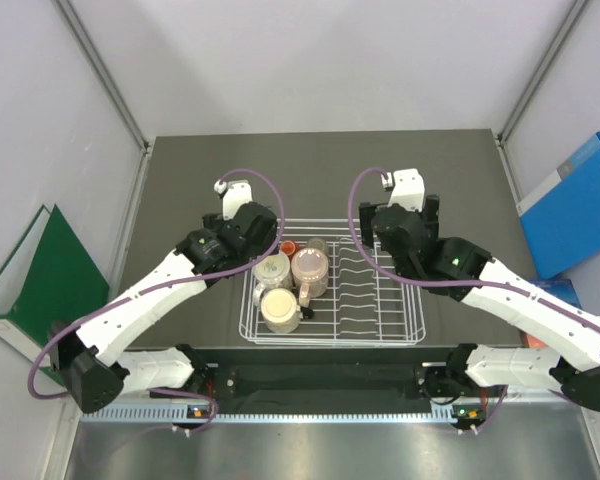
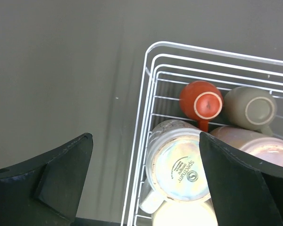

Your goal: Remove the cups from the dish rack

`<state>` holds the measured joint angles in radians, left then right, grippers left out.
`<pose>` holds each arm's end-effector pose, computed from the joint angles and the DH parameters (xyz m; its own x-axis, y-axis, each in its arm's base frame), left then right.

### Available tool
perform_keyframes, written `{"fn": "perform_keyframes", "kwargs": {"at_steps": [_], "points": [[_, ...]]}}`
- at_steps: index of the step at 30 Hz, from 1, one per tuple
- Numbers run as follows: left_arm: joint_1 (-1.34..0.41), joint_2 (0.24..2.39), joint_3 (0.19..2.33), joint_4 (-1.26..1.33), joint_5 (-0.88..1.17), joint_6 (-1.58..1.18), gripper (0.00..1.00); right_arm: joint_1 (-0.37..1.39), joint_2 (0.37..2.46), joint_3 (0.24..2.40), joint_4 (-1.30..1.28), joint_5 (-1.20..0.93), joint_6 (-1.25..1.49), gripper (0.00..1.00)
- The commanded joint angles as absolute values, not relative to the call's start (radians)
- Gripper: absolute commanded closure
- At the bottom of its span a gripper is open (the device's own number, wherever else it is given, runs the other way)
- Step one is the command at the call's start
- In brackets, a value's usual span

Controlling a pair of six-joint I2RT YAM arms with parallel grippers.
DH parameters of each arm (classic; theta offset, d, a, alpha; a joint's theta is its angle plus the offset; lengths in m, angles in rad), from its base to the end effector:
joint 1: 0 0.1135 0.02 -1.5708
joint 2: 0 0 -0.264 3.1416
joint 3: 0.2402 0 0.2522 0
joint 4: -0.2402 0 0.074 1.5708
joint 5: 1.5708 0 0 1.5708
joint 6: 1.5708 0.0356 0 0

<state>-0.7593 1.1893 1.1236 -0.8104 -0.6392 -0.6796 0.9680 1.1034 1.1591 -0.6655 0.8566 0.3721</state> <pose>0.1856 -0.1469 0.3235 -0.6066 -0.1197 -0.7860 -0.1359 0.9897 -0.0458 0.1481 0.1677 0.3670 -0.3710 -0.1189 -0.9210 -0.0574 0.9928 -0.1051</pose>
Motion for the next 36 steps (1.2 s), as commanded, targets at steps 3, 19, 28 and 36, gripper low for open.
{"fn": "perform_keyframes", "kwargs": {"at_steps": [3, 19, 28, 36], "points": [[-0.758, 1.169, 1.152, -0.838, -0.649, -0.664, 0.01, 0.98, 1.071, 1.132, -0.644, 0.92, 0.468, 0.0], [-0.758, 1.118, 1.121, -0.811, -0.6, -0.565, 0.01, 1.158, 1.109, 1.175, -0.673, 0.877, 0.48, 0.0], [-0.758, 1.115, 1.103, -0.807, -0.595, -0.575, 0.01, 1.339, 1.27, 1.23, -0.704, 0.862, 0.578, 0.0], [-0.759, 1.081, 1.043, -0.799, -0.516, -0.627, 0.01, 1.351, 1.296, 1.235, -0.706, 0.882, 0.684, 0.0]]}}
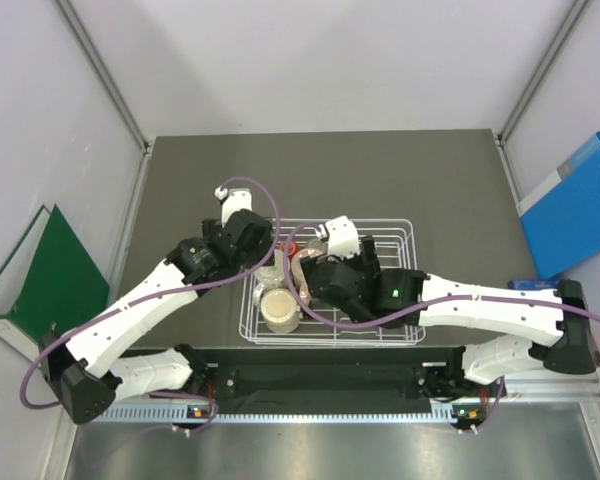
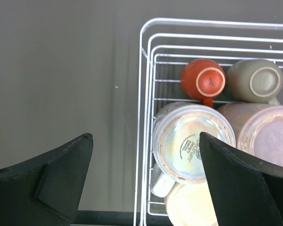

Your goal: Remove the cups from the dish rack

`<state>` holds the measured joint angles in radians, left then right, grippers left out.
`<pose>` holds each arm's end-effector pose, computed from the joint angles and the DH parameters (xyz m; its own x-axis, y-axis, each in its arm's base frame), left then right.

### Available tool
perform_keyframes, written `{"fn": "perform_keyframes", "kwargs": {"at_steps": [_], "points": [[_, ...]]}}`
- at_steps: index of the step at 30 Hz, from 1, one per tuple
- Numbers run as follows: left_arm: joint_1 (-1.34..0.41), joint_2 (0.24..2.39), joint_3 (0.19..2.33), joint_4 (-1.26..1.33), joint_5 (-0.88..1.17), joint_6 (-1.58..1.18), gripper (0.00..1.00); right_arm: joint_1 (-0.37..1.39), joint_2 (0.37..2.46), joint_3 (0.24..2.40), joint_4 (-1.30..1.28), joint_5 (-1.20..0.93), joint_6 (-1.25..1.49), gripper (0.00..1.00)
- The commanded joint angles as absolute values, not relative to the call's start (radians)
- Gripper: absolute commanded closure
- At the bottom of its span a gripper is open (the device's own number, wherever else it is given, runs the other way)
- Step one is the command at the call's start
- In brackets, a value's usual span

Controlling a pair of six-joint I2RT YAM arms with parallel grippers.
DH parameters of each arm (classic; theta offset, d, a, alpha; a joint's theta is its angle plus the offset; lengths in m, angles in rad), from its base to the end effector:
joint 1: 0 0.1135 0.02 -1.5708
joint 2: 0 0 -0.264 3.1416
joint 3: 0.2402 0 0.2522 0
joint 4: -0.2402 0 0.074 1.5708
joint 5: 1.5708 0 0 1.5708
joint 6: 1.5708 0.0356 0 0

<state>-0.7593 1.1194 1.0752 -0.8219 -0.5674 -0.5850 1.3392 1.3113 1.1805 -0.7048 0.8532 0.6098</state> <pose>0.1724 -0.1373 0.3209 -0.6418 -0.0329 -0.7662 -0.0316 0.9994 -0.0164 0.0877 0.2550 0.3239 -0.4397 -0.2237 -0.8699 -0.3321 0.9404 -0.0739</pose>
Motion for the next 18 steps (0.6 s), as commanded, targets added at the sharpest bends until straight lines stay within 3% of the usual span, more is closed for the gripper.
{"fn": "perform_keyframes", "kwargs": {"at_steps": [1, 7, 18], "points": [[-0.759, 1.08, 1.036, -0.799, -0.506, -0.637, 0.01, 1.351, 1.289, 1.235, -0.707, 0.887, 0.684, 0.0], [-0.798, 1.059, 1.005, -0.795, -0.518, -0.676, 0.02, 1.351, 1.272, 1.227, -0.715, 0.894, 0.67, 0.0], [-0.799, 0.985, 1.031, -0.847, -0.615, -0.739, 0.01, 1.41, 1.374, 1.207, -0.627, 0.787, 0.747, 0.11]]}}
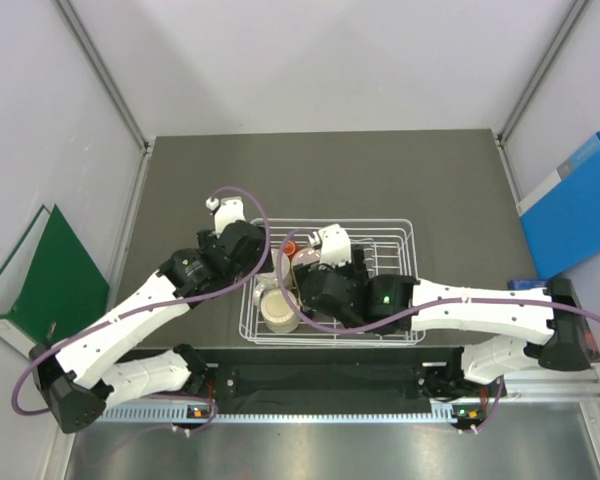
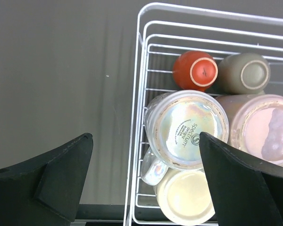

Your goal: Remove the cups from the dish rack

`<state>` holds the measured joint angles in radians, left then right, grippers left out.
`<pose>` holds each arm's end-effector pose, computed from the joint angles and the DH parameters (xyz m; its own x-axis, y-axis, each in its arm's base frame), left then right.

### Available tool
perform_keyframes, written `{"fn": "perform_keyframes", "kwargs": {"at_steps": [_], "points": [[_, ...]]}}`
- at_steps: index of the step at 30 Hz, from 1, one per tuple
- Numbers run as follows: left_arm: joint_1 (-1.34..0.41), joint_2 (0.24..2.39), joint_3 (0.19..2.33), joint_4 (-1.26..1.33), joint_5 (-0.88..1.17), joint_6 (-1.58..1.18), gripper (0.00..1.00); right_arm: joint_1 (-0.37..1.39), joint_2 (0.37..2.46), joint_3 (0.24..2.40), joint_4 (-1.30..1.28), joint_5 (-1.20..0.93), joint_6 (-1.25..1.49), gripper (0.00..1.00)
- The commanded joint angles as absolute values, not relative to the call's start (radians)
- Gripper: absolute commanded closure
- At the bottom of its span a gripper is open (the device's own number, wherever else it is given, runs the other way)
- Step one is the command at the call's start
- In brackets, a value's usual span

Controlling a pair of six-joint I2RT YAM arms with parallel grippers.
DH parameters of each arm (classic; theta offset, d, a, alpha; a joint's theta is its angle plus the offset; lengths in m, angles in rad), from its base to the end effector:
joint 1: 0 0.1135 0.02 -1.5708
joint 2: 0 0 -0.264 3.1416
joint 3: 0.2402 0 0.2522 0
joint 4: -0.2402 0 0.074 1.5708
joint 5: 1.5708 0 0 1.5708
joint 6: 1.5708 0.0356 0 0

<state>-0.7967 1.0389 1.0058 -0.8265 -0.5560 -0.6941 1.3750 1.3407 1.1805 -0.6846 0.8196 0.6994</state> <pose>0.1539 -0.1306 0.3139 -0.6415 -0.1210 -0.7575 -0.0571 0.9923 -0.1102 0.0793 0.2661 0.3172 -0.4815 -0.1695 -0.8599 -0.3464 0.9380 0.0091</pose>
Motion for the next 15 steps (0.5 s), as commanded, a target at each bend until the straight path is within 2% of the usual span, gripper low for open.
{"fn": "perform_keyframes", "kwargs": {"at_steps": [1, 6, 11, 13, 15], "points": [[-0.799, 0.977, 1.031, -0.862, -0.623, -0.753, 0.01, 1.413, 1.381, 1.207, -0.609, 0.778, 0.753, 0.12], [-0.799, 0.953, 1.032, -0.916, -0.672, -0.805, 0.01, 1.423, 1.44, 1.267, -0.618, 0.769, 0.825, 0.14], [-0.799, 0.953, 1.046, -1.032, -0.774, -0.946, 0.01, 1.434, 1.52, 1.344, -0.684, 0.776, 0.894, 0.2], [-0.799, 0.951, 1.055, -1.069, -0.822, -1.011, 0.05, 1.437, 1.56, 1.382, -0.705, 0.781, 0.919, 0.22], [-0.799, 0.948, 1.057, -1.106, -0.844, -1.044, 0.07, 1.44, 1.595, 1.426, -0.736, 0.796, 0.975, 0.28]]}}
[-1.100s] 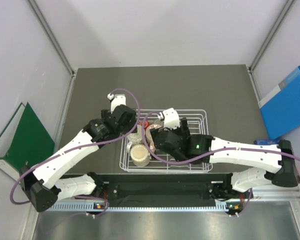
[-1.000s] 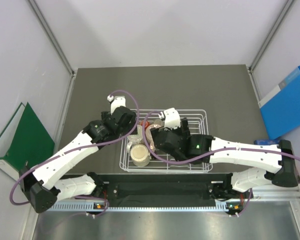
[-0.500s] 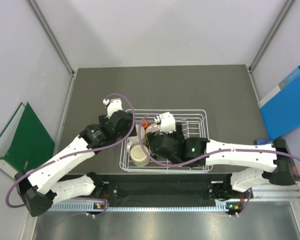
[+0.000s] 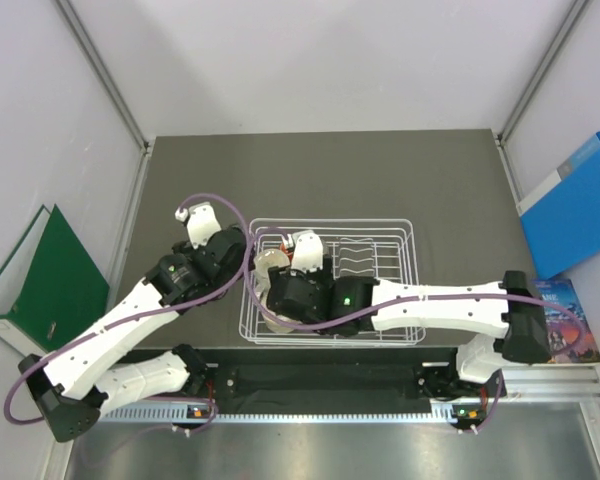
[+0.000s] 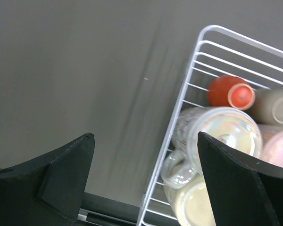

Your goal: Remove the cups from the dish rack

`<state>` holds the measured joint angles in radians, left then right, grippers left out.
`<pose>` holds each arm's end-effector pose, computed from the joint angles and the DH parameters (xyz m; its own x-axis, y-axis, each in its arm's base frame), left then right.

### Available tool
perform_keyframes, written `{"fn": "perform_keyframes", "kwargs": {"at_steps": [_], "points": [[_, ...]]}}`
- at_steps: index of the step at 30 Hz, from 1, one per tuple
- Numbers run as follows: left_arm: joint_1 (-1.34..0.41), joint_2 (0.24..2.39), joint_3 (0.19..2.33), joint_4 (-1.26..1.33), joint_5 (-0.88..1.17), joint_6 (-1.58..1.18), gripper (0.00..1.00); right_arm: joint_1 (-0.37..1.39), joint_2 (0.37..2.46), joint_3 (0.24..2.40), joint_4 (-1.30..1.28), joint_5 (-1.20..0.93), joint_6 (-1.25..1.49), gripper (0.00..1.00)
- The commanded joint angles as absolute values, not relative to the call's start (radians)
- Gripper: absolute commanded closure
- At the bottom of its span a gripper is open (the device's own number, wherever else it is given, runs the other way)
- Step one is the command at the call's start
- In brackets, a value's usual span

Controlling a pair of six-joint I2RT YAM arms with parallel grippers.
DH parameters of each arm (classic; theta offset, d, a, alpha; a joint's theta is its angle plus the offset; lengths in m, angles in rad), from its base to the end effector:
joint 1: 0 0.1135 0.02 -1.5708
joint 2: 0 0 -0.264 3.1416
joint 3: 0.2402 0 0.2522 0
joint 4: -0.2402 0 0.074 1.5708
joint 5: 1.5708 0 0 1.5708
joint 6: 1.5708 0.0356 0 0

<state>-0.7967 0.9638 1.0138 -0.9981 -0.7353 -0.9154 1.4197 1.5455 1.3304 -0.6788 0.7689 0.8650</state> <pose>0.1357 -0.1046 0.3209 -0.5497 -0.2788 -0.7875 -0.2937 0.9470 -0.1303 0.0738 0.3204 0.3061 -0.5670 -0.0898 -0.8188 -0.3290 0.9360 0.1251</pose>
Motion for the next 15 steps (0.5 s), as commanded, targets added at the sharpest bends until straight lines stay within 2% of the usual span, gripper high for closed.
{"fn": "perform_keyframes", "kwargs": {"at_steps": [1, 8, 15], "points": [[-0.799, 0.946, 1.054, -1.114, -0.857, -1.07, 0.08, 1.442, 1.606, 1.439, -0.755, 0.804, 0.986, 0.3], [-0.801, 0.937, 1.046, -1.169, -0.874, -1.129, 0.08, 1.447, 1.686, 1.526, -0.877, 0.833, 1.135, 0.32], [-0.799, 0.899, 1.034, -1.178, -0.884, -1.12, 0.08, 1.434, 1.671, 1.454, -0.922, 0.836, 1.307, 0.29]]}}
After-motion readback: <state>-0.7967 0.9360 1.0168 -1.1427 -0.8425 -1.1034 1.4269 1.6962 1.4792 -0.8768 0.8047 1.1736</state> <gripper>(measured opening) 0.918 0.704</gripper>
